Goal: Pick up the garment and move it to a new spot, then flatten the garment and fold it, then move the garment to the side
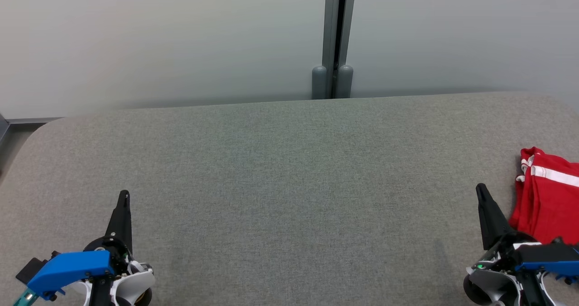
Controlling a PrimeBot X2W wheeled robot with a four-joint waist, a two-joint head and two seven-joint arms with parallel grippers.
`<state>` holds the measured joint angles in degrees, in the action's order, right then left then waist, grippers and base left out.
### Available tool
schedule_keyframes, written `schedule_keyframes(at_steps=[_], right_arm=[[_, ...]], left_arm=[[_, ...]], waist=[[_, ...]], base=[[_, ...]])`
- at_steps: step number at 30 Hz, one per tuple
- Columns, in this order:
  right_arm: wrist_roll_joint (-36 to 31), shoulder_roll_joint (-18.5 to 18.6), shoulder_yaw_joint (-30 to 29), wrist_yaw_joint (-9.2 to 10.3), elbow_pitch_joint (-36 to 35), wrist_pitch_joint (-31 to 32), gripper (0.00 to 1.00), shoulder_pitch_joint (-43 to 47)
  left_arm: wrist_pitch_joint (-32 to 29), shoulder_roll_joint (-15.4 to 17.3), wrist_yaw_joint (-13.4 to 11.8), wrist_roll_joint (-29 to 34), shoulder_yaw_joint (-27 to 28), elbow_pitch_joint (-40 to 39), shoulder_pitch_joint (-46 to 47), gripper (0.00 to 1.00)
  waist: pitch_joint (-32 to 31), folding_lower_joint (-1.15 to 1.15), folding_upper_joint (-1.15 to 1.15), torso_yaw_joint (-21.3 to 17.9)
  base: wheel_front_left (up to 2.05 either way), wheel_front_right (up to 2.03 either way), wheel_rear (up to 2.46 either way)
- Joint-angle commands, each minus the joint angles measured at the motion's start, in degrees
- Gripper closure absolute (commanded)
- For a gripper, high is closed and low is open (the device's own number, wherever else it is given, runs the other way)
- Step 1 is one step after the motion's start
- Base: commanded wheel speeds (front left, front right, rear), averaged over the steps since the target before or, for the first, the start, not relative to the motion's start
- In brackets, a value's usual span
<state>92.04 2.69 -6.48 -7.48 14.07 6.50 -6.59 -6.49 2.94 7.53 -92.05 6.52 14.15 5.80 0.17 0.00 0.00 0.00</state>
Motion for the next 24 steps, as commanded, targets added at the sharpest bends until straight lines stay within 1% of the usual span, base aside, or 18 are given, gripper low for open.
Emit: schedule_keyframes(at_steps=[1, 24], right_arm=[[0.5, 0.4, -0.2, -0.02, -0.3, 0.3, 1.00, 0.7], [0.4, 0.4, -0.2, -0.02, -0.3, 0.2, 1.00, 0.7]], left_arm=[[-0.3, -0.1, -0.1, -0.4, 0.2, -0.3, 0.8, 1.00], [-0.3, -0.1, -0.1, -0.4, 0.1, -0.3, 0.7, 1.00]], waist=[[0.0, 0.00, 0.00, 0.0], [0.0, 0.00, 0.00, 0.0]], base=[[0.00, 0.00, 0.00], [0.00, 0.00, 0.00]])
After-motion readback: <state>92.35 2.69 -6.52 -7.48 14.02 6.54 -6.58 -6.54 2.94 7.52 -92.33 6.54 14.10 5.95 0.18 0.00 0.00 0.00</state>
